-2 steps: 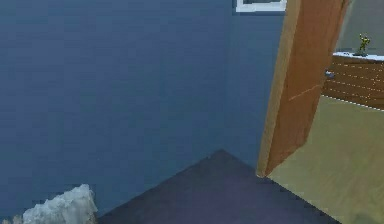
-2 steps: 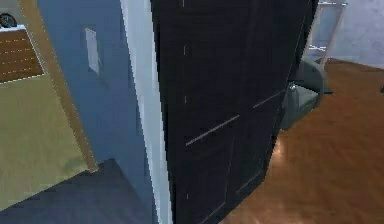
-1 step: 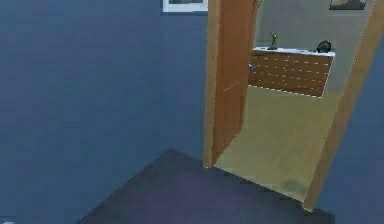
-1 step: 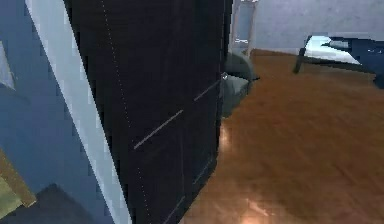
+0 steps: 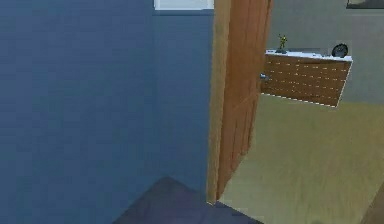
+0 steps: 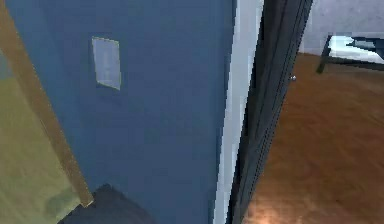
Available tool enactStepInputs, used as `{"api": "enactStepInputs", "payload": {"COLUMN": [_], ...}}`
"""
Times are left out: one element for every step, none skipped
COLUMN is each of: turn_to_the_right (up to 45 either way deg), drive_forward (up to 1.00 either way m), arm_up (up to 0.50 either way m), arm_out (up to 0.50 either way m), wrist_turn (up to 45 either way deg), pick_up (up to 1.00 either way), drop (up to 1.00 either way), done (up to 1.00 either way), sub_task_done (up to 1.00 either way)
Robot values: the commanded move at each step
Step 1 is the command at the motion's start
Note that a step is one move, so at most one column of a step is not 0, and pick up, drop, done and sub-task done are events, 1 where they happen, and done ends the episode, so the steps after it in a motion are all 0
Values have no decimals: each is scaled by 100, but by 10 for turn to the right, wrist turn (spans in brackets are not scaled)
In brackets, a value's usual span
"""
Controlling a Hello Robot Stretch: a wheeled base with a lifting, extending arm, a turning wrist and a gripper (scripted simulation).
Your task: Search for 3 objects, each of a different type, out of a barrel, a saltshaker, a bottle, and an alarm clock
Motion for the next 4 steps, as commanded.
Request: {"api": "enactStepInputs", "payload": {"turn_to_the_right": [300,0,150,0], "drive_forward": [0,100,0,5], "arm_up": [0,0,0,0], "arm_out": [0,0,0,0], "wrist_turn": [0,0,0,0], "pick_up": [0,0,0,0], "drop": [0,0,0,0], "done": [0,0,0,0], "sub_task_done": [0,0,0,0]}}
